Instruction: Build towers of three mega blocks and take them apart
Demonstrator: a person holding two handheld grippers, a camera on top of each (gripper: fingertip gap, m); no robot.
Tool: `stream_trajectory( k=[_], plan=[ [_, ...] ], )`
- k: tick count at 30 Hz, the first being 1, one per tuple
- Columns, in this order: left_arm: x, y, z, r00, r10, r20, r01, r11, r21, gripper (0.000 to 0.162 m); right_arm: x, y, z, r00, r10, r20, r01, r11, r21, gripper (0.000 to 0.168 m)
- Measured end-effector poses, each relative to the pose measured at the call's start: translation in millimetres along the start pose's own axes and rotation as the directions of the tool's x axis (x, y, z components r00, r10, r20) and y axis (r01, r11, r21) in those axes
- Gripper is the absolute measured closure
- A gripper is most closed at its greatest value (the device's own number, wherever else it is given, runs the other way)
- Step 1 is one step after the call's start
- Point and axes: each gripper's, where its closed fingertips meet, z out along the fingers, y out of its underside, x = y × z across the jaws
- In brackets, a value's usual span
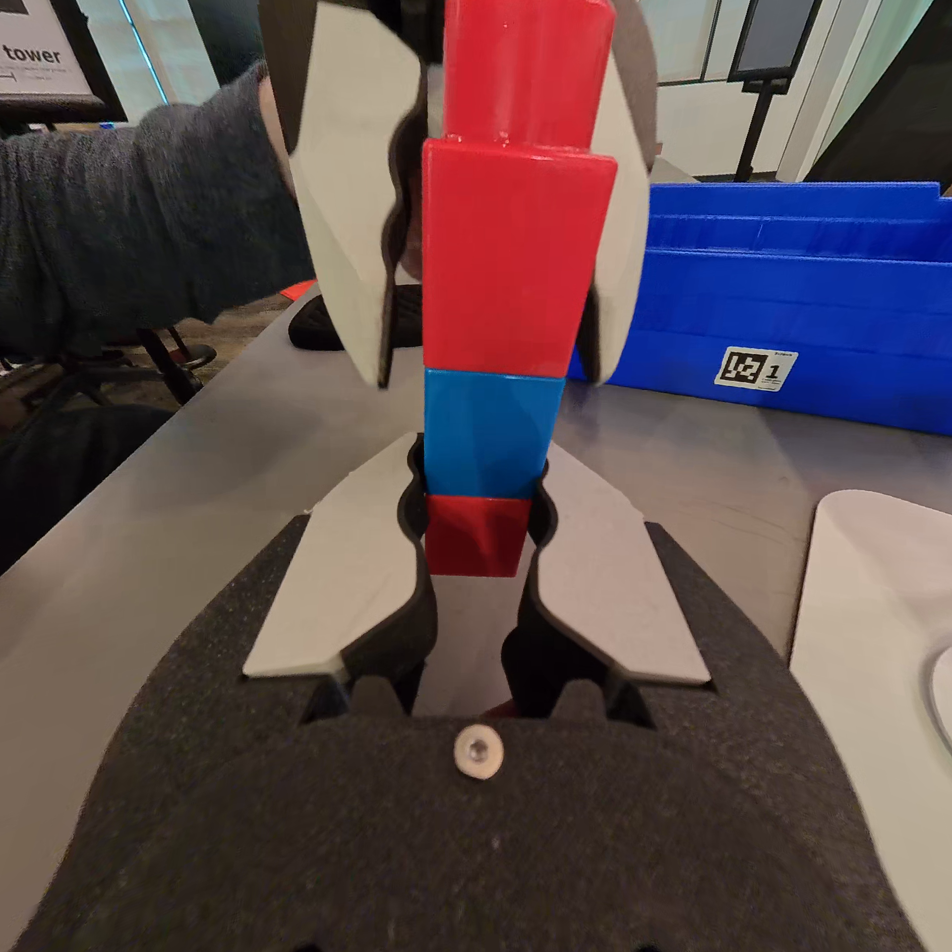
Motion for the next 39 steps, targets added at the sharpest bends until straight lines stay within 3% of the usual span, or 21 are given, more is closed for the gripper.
stream_trajectory(
  k=[3, 14, 26, 32, 35, 39],
  plan=[
    [1, 0, 8, 1.0, 0.001, -0.003, -0.001, 0.999, 0.05, 0.125, -1, -1, 0, 1.0, -0.005, 0.0, 0.005, 1.0, 0.008, 0.132],
    [-4, -15, -12, 0.998, -0.061, -0.003, 0.06, 0.974, 0.216, 0.125, 0, 1, 2, 0.999, 0.023, 0.023, -0.023, 1.0, -0.008, 0.132],
    [0, -9, -10, 0.999, -0.036, 0.006, 0.034, 0.983, 0.182, 0.125, -3, 6, 3, 1.0, 0.0, 0.029, 0.001, 0.999, -0.042, 0.133],
    [-9, -8, -14, 0.998, -0.057, 0.039, 0.049, 0.982, 0.181, 0.126, 1, -1, -5, 0.999, 0.007, 0.052, -0.006, 1.0, -0.005, 0.122],
    [-10, -5, -13, 0.997, -0.048, 0.067, 0.039, 0.991, 0.127, 0.126, 3, -19, -15, 0.998, 0.009, 0.059, -0.014, 0.997, 0.07, 0.122],
    [-7, -7, -8, 0.997, -0.035, 0.065, 0.029, 0.994, 0.103, 0.126, 1, -15, -14, 0.997, 0.0, 0.074, -0.004, 0.999, 0.051, 0.124]
  ],
)
